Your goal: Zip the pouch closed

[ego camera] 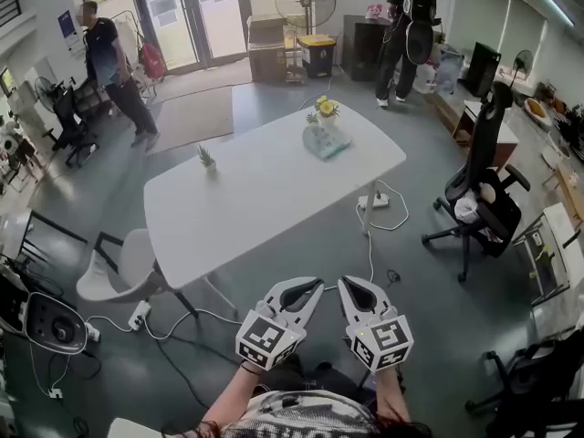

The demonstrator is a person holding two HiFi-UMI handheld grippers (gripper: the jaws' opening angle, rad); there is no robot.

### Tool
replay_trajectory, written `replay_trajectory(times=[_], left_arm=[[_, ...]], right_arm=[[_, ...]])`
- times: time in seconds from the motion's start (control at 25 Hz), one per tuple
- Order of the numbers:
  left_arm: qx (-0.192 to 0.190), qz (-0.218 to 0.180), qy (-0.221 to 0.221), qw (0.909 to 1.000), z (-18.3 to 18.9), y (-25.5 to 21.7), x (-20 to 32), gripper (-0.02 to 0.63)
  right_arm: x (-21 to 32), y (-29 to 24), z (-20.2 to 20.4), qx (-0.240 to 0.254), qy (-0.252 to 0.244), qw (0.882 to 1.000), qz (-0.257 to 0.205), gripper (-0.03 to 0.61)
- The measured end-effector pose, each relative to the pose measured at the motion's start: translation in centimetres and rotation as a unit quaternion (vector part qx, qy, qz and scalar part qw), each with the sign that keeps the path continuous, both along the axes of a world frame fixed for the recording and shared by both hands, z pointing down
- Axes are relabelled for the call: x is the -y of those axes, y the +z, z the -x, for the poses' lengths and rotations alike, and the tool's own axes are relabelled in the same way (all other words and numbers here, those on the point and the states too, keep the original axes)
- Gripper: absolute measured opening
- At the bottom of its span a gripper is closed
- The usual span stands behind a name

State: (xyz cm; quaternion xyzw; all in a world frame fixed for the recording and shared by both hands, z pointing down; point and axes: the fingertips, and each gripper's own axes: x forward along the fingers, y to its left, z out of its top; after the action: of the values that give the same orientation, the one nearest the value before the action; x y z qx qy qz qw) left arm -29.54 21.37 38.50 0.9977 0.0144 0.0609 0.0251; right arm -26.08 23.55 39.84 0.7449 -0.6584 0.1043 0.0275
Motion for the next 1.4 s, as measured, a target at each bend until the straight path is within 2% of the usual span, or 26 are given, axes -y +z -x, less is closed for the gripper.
replay_trajectory(times=[0.32, 0.68, 0.92, 1.24, 1.4], left_arm=[[-0.003, 0.0, -0.01, 0.9999, -3.3, -0.5, -1.1, 0.02], [0.011, -0.008, -0.009, 0.9999, -8.2, 0.4, 0.4, 0.02], [0.017, -0.002, -0.005, 0.9998, -13.1, 1.8, 4.2, 0.02], [0.01, 0.002, 0.02, 0.9998, -22.5, 1.2, 11.2, 0.02], [0.01, 0.007, 0.009, 0.9999, -26.2, 1.7, 16.1, 0.02]], right_arm=[[-1.8, 0.0, -3.5, 0.003, -0.008, 1.0, 0.002, -0.005], [0.2, 1.4, -8.1, 0.015, -0.013, 1.0, -0.002, -0.005], [3.5, 3.0, -12.5, 0.027, -0.009, 1.0, -0.001, -0.005], [11.1, 2.8, -21.9, 0.025, 0.003, 1.0, 0.015, -0.005], [15.3, 3.0, -25.8, 0.024, 0.003, 1.0, 0.019, -0.005]])
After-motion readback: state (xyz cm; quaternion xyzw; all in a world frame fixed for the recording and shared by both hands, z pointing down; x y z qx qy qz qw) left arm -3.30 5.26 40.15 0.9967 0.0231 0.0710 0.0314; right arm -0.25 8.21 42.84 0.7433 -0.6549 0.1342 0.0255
